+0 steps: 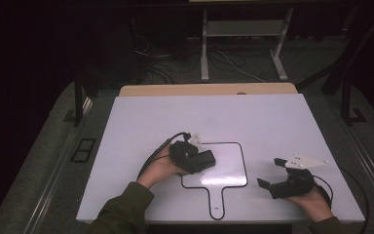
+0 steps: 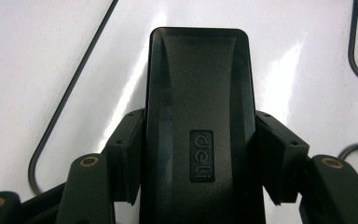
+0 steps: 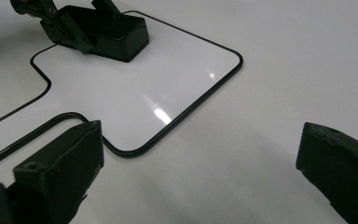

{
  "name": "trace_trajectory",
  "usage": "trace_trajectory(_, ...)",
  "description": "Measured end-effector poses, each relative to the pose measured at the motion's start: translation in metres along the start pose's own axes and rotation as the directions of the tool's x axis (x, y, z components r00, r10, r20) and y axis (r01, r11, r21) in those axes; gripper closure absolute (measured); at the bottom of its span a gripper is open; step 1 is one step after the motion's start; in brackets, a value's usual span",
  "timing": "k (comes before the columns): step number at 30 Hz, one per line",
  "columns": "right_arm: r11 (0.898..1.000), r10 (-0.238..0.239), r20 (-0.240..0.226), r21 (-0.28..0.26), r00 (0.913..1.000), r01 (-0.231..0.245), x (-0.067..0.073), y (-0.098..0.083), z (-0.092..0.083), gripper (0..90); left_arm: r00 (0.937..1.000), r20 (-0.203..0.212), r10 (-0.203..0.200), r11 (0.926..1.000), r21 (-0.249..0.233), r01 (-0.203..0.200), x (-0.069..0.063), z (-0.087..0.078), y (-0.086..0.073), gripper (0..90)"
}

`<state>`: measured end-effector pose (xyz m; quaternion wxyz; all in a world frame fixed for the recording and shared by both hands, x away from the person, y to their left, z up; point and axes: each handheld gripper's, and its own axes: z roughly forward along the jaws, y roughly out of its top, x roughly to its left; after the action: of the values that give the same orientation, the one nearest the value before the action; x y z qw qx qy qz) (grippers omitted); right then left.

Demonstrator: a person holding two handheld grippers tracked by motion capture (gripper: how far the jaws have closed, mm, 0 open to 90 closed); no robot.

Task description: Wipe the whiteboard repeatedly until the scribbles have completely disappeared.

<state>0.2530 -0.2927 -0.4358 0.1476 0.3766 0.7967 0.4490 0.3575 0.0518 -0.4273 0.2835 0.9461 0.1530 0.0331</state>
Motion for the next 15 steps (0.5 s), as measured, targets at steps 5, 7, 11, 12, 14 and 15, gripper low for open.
trace_trajectory(5, 1.0, 0.0, 0.0, 0.0, 1.0, 0.0, 0.0, 0.0, 0.001, 0.0, 0.9998, -0.021, -0.008, 1.0, 0.003, 0.008, 0.008, 0.008, 0.012, 39.6)
trace_trajectory(7, 1.0, -0.003, -0.002, 0.0, 1.0, 0.003, 0.0, 0.0, 0.001, 0.0, 0.9998, -0.019, -0.006, 1.0, 0.001, 0.006, 0.012, 0.013, 0.019, 39.6)
trace_trajectory(11, 1.0, -0.001, -0.001, 0.0, 1.0, 0.001, -0.001, 0.0, 0.001, 0.0, 0.9998, -0.014, 0.015, 0.9999, 0.0, -0.015, 0.017, 0.026, 0.039, 39.6)
trace_trajectory(12, 1.0, -0.001, -0.002, -0.001, 1.0, 0.001, -0.001, 0.0, 0.001, 0.0, 1.0, -0.008, 0.002, 1.0, 0.002, -0.002, 0.016, 0.028, 0.043, 39.6)
trace_trajectory(14, 1.0, -0.001, -0.003, -0.003, 1.0, 0.001, -0.002, 0.0, 0.0, 0.0, 0.9998, -0.007, 0.02, 0.9998, 0.002, -0.02, 0.017, 0.033, 0.049, 39.6)
trace_trajectory(15, 1.0, -0.002, -0.003, -0.004, 1.0, 0.002, -0.002, 0.0, 0.0, 0.0, 0.9997, -0.005, 0.026, 0.9997, 0.006, -0.026, 0.017, 0.034, 0.052, 39.6)
